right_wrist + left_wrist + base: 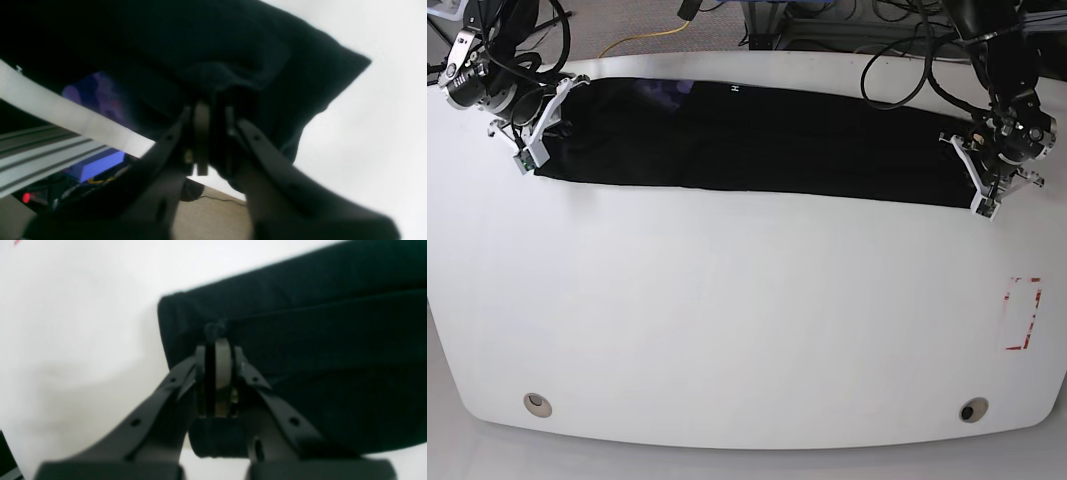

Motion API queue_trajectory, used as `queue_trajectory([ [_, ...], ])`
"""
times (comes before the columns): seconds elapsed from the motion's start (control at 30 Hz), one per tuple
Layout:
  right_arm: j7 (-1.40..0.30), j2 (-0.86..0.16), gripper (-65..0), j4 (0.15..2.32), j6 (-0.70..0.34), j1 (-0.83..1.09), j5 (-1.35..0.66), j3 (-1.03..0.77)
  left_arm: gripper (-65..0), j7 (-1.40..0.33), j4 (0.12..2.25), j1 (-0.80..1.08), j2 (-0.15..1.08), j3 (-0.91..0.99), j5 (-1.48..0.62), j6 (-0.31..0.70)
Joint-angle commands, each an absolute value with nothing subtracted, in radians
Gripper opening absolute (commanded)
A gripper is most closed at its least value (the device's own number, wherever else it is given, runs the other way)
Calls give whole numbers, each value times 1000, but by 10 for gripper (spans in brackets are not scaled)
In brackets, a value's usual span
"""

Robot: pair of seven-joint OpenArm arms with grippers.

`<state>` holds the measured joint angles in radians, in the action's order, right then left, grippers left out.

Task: Fold the T-shirt properly
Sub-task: 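Lay the folded strip flat and release it with both grippers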

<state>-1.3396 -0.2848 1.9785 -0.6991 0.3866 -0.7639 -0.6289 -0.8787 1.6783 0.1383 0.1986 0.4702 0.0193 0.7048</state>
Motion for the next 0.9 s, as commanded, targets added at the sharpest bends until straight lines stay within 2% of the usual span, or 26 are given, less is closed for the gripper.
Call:
queue_trajectory([
  [0.0,-1328,-280,-528,1974,-698,390,-773,-638,-650,-871,1695,136,216,472,21,698],
  [0.1,-1328,-271,-420,1949,-696,387,-743,-638,-650,-872,1695,147,236,466,21,698],
  [0.17,-1328,-269,-327,1952,-674,384,-722,-638,-572,-886,1692,147,240,447,21,698],
  [0.2,-1328,-269,-284,1952,-671,384,-719,-638,-518,-898,1692,145,242,441,21,698],
  [0.27,-1328,-275,-205,1954,-673,384,-720,-648,-361,-923,1698,140,242,440,21,698],
  [0.37,-1328,-268,-184,1994,-676,384,-720,-710,-222,-941,1699,136,242,440,16,698],
  [0.4,-1330,-268,-184,2005,-677,384,-722,-725,-207,-943,1704,124,242,440,13,698],
  [0.63,-1330,-277,-184,2005,-698,357,-865,-750,-204,-997,1796,59,236,461,-13,698],
  [0.77,-1330,-269,-184,2002,-698,329,-984,-711,-203,-1059,1822,28,236,504,-147,698],
  [0.87,-1330,-243,-200,1979,-698,298,-997,-656,-200,-1115,1805,12,236,562,-265,698],
])
